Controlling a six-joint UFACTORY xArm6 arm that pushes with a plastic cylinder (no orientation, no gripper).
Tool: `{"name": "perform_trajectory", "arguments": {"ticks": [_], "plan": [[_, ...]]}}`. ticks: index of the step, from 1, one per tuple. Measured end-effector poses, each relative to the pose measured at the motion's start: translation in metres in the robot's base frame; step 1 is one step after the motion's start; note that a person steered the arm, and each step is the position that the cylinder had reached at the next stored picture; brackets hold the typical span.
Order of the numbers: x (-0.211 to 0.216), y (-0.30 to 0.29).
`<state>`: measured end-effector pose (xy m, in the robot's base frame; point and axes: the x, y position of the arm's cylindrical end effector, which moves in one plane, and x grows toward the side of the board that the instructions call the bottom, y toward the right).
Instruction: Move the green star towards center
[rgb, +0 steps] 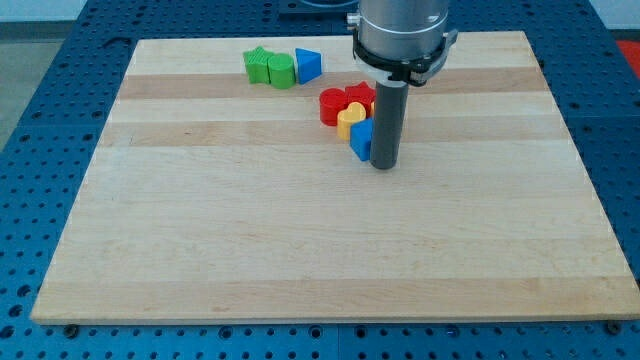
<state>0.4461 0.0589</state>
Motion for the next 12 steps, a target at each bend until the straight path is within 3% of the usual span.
{"name": "perform_trajectory", "arguments": {"ticks": [1, 2, 5, 6, 7, 8, 10, 12], "plan": [[0.024, -0.048], [0.002, -0.132], [-0.144, -0.226], [-0.161, -0.280], [-0.198, -0.297], [-0.231, -0.259], [-0.231, -0.158], [-0.177, -0.160]]}}
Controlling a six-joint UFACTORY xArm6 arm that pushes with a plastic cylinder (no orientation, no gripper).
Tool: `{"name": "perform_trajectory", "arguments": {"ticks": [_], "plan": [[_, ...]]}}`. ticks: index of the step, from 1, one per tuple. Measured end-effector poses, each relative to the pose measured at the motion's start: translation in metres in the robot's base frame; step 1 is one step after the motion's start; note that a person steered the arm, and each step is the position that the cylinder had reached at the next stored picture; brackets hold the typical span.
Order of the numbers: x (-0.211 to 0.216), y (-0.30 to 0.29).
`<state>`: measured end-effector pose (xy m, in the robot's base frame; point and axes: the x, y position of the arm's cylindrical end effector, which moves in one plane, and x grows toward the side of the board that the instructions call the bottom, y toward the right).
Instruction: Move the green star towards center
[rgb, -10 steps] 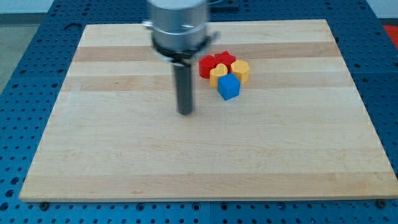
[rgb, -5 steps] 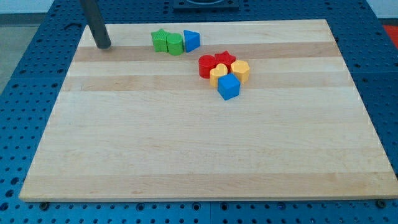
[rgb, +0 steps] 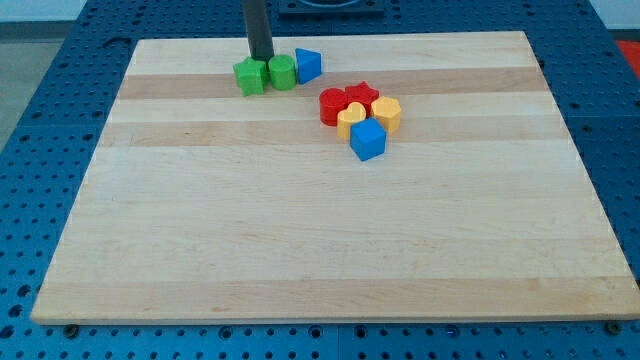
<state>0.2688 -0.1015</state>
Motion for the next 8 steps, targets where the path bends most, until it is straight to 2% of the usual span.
{"name": "perform_trajectory", "arguments": {"ticks": [5, 7, 8], "plan": [[0.014, -0.020], [0.105, -0.039], [0.105, -0.043]]}}
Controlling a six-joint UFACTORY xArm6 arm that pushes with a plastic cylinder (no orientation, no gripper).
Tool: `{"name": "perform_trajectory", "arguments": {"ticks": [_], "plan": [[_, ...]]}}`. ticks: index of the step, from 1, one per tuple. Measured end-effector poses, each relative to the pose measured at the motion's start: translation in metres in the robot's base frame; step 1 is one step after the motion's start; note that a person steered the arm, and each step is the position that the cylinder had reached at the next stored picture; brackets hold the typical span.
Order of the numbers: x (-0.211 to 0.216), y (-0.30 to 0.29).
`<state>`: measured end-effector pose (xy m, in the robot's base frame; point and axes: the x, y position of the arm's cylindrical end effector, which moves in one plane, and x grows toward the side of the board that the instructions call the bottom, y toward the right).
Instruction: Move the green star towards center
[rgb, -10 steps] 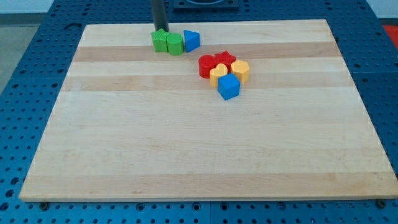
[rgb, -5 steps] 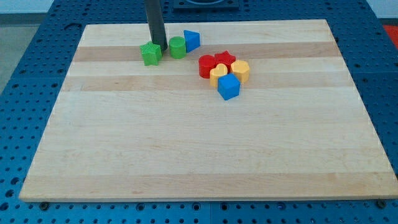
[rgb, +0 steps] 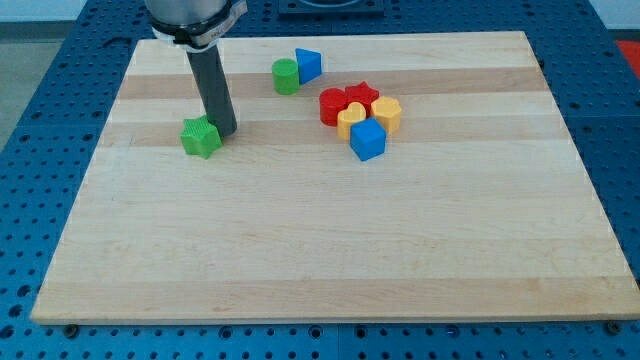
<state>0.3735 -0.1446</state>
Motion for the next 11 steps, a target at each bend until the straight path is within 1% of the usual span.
{"name": "perform_trajectory", "arguments": {"ticks": [1, 2, 3, 4, 5, 6, 7, 8, 10, 11], "plan": [[-0.029, -0.016], [-0.028, -0.060], [-0.002, -0.083], [0.030, -0.054], [0.039, 0.004], [0.039, 0.009], [0.023, -0.024], [0.015, -0.020], [0.015, 0.045], [0.015, 0.056]]}}
